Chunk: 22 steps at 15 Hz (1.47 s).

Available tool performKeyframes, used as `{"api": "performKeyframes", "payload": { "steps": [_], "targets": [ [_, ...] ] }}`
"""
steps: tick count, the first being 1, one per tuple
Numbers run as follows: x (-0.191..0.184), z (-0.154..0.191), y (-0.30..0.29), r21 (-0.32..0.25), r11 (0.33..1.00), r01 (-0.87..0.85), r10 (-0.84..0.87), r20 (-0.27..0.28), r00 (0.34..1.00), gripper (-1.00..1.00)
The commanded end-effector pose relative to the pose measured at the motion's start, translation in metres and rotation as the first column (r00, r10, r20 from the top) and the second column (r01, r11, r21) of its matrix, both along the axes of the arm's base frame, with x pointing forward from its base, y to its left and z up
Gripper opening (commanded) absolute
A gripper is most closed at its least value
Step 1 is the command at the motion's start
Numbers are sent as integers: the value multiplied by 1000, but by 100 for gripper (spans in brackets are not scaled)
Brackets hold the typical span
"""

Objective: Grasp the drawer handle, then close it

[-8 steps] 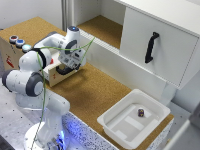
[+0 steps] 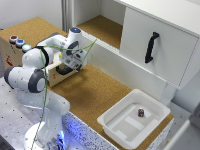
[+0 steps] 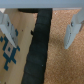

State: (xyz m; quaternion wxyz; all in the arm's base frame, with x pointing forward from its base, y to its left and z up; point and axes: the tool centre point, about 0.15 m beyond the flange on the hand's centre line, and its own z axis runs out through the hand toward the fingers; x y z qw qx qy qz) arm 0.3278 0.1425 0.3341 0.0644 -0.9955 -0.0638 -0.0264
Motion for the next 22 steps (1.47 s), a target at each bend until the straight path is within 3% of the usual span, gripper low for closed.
{"api": "performKeyframes", "payload": {
  "steps": [1, 10, 22],
  "targets": [
    [17, -10, 11, 24, 999, 27, -27, -18, 999, -100],
    [17, -6, 28, -28, 1000, 0, -1, -11, 1000, -100],
    [33, -22, 127, 14, 987, -161, 162, -27, 986, -100]
  ]
}}
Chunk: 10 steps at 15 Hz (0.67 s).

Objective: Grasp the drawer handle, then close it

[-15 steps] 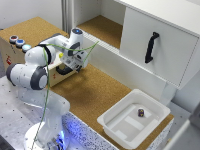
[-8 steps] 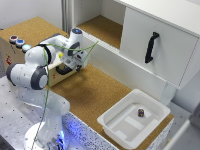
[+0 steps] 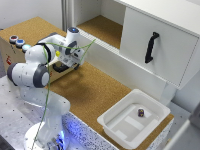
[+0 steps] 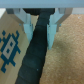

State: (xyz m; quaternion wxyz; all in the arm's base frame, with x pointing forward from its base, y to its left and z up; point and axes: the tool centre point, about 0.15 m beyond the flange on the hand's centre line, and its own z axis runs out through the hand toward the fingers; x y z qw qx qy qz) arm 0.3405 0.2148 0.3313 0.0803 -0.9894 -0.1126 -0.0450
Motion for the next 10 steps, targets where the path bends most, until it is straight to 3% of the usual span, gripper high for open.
{"api": "performKeyframes", "payload": {
  "steps": [1, 5, 9, 10],
  "targets": [
    [21, -19, 68, -21, 996, -88, 87, -63, 994, -100],
    [24, -10, 105, 56, 994, -93, 97, -70, 993, -100],
    [23, 5, 134, 52, 989, -140, 142, -35, 989, -100],
    [21, 6, 140, 57, 986, -156, 158, -40, 987, 100]
  ]
}}
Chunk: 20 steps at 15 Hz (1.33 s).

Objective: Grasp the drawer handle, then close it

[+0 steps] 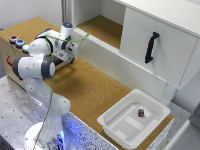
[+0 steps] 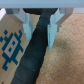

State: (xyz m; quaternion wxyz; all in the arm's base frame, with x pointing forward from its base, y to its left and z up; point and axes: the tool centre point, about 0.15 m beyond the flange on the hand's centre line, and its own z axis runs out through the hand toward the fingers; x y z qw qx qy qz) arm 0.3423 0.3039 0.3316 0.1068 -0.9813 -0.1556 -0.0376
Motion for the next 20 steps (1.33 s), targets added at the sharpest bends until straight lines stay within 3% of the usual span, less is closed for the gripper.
{"api": "performKeyframes", "payload": {
  "steps": [1, 9, 12, 14, 16, 17, 20],
  "targets": [
    [17, 10, 53, -4, 997, -73, 73, -12, 997, 100],
    [9, 70, -7, -15, 1000, 3, -1, 141, 990, 100],
    [5, 87, -39, -47, 999, 24, -16, 175, 984, 100],
    [3, 89, -56, -70, 997, 23, -10, 172, 985, 100],
    [2, 86, -69, -99, 995, -33, 46, 135, 990, 100],
    [1, 87, -82, -136, 990, -34, 52, 134, 990, 100],
    [-2, 97, -137, -185, 981, 63, -40, 126, 991, 100]
  ]
}}
